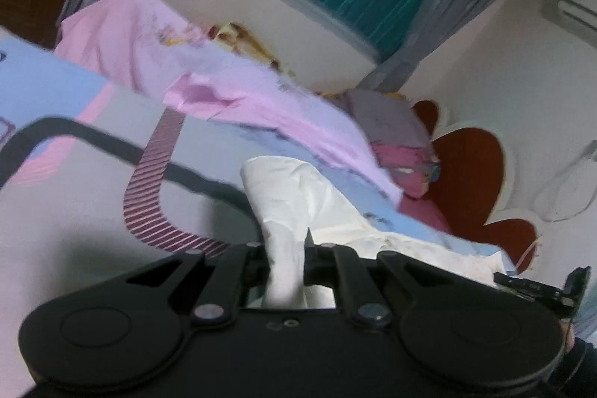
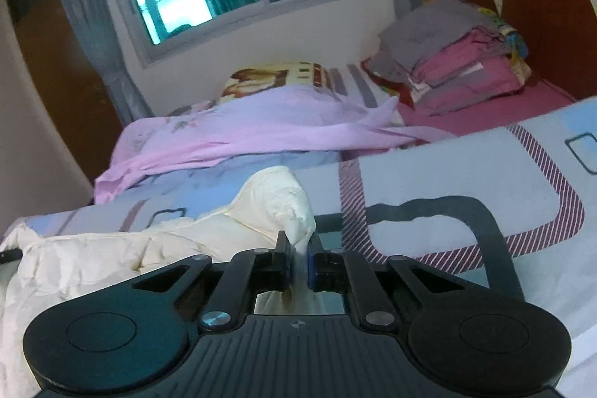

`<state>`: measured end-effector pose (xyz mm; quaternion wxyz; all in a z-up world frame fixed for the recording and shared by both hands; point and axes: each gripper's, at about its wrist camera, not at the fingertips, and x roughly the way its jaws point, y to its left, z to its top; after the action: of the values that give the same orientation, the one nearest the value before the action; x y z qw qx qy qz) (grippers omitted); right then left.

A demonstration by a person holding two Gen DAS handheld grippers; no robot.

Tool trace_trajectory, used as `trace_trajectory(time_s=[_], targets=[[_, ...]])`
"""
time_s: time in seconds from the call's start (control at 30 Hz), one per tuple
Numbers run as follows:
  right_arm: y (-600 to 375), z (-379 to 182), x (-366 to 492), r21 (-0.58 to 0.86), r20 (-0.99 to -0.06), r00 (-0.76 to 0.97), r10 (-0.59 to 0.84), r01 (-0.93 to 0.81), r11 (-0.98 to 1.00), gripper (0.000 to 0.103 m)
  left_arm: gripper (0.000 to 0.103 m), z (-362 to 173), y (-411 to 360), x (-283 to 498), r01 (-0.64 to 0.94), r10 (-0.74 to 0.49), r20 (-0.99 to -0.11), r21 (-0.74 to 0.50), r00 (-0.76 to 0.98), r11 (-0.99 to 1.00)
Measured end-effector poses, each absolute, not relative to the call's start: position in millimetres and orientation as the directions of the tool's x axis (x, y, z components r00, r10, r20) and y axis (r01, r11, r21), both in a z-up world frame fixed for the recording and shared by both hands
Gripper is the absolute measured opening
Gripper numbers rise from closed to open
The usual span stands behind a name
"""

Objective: Fold large clothes

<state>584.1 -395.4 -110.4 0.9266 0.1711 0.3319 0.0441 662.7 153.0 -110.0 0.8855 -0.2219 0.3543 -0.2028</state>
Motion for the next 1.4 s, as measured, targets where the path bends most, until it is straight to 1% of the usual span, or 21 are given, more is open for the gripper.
trace_trajectory(time_s=[0.1,0.13,0.23,0.4,0.47,0.5,0.53,0.57,0.6,0.63,0.67,0.73,0.77,0.8,0.93,1.0,1.1,1.17,1.23,1.3,1.4], targets=[[-381.0,-149.6,597.3,0.272,-0.713,0.684,0.154,0.067,0.960,0.008,0.008,-136.3,145.8,679.3,0.158,-0.502,-0.609,-0.528,0.614,0.834],[-380.7,-158.6,595.4,0.271,-0.713,0.685,0.148,0.075,0.960,0.008,0.013,-142.8,146.7,681.9,0.148,-0.505,-0.621,-0.534,0.599,0.832],[-389.4,-166.9,588.8,0.340,-0.682,0.710,0.172,0.100,0.935,0.008,0.015,-160.7,150.5,687.1,0.125,-0.518,-0.611,-0.568,0.598,0.814],[-388.8,-166.8,585.2,0.322,-0.681,0.712,0.172,0.080,0.943,0.008,0.017,-168.7,160.5,686.1,0.126,-0.553,-0.574,-0.616,0.603,0.777],[-387.2,-161.6,587.2,0.305,-0.691,0.704,0.162,0.082,0.949,0.009,0.020,-163.0,160.3,683.5,0.125,-0.548,-0.582,-0.609,0.601,0.783],[-387.0,-158.0,589.8,0.300,-0.700,0.696,0.158,0.087,0.950,0.012,0.024,-157.8,160.0,681.8,0.119,-0.537,-0.592,-0.598,0.601,0.793],[-385.2,-152.3,592.3,0.281,-0.712,0.690,0.127,0.114,0.953,0.032,0.041,-154.0,158.7,682.5,0.106,-0.518,-0.604,-0.584,0.605,0.805],[-385.0,-144.9,589.2,0.251,-0.714,0.696,0.076,0.153,0.956,0.075,0.056,-147.1,157.3,679.3,0.089,-0.483,-0.619,-0.556,0.619,0.826],[-385.6,-136.2,579.2,0.240,-0.683,0.730,0.037,0.176,0.955,0.094,0.089,-134.3,155.7,670.5,0.065,-0.412,-0.635,-0.496,0.654,0.866],[-387.2,-129.5,568.8,0.262,-0.648,0.760,0.049,0.161,0.952,0.101,0.096,-121.4,152.6,660.3,0.047,-0.336,-0.638,-0.425,0.693,0.904],[-389.0,-121.6,557.7,0.297,-0.628,0.774,0.080,0.144,0.944,0.101,0.095,-107.2,148.5,649.1,0.057,-0.294,-0.621,-0.372,0.727,0.927],[-383.5,-110.1,538.4,0.282,-0.622,0.779,0.078,0.130,0.951,0.098,0.090,-81.6,140.4,627.3,0.092,-0.298,-0.591,-0.353,0.749,0.931],[-375.2,-102.1,523.7,0.251,-0.600,0.797,0.071,0.104,0.962,0.089,0.089,-70.2,133.2,612.2,0.116,-0.310,-0.565,-0.352,0.764,0.929],[-364.9,-95.3,509.7,0.230,-0.579,0.811,0.083,0.066,0.971,0.086,0.089,-61.8,123.9,598.2,0.143,-0.323,-0.543,-0.347,0.775,0.927],[-309.7,-79.3,468.7,0.149,-0.508,0.851,0.132,-0.064,0.987,0.085,0.090,-50.5,64.1,549.0,0.261,-0.365,-0.506,-0.267,0.781,0.928],[-281.7,-77.6,460.2,0.109,-0.493,0.856,0.157,-0.119,0.987,0.085,0.091,-56.9,25.9,535.8,0.299,-0.345,-0.524,-0.172,0.779,0.938],[-247.1,-85.7,459.6,0.060,-0.509,0.843,0.175,-0.168,0.984,0.085,0.091,-74.3,-14.7,528.5,0.334,-0.331,-0.558,-0.102,0.761,0.937],[-236.1,-99.6,465.4,0.026,-0.555,0.819,0.147,-0.159,0.987,0.085,0.090,-87.1,-27.8,525.3,0.334,-0.284,-0.584,-0.023,0.760,0.942],[-236.2,-122.4,471.0,0.018,-0.607,0.786,0.114,-0.130,0.991,0.085,0.092,-106.0,-27.0,530.0,0.331,-0.281,-0.618,-0.036,0.734,0.943],[-242.4,-141.2,471.4,0.037,-0.611,0.783,0.117,-0.119,0.992,0.086,0.093,-118.8,-17.3,529.5,0.330,-0.303,-0.615,-0.072,0.728,0.941],[-243.2,-145.5,473.7,0.049,-0.620,0.775,0.118,-0.112,0.993,0.087,0.093,-121.5,-14.5,531.9,0.339,-0.303,-0.625,-0.065,0.719,0.938]])
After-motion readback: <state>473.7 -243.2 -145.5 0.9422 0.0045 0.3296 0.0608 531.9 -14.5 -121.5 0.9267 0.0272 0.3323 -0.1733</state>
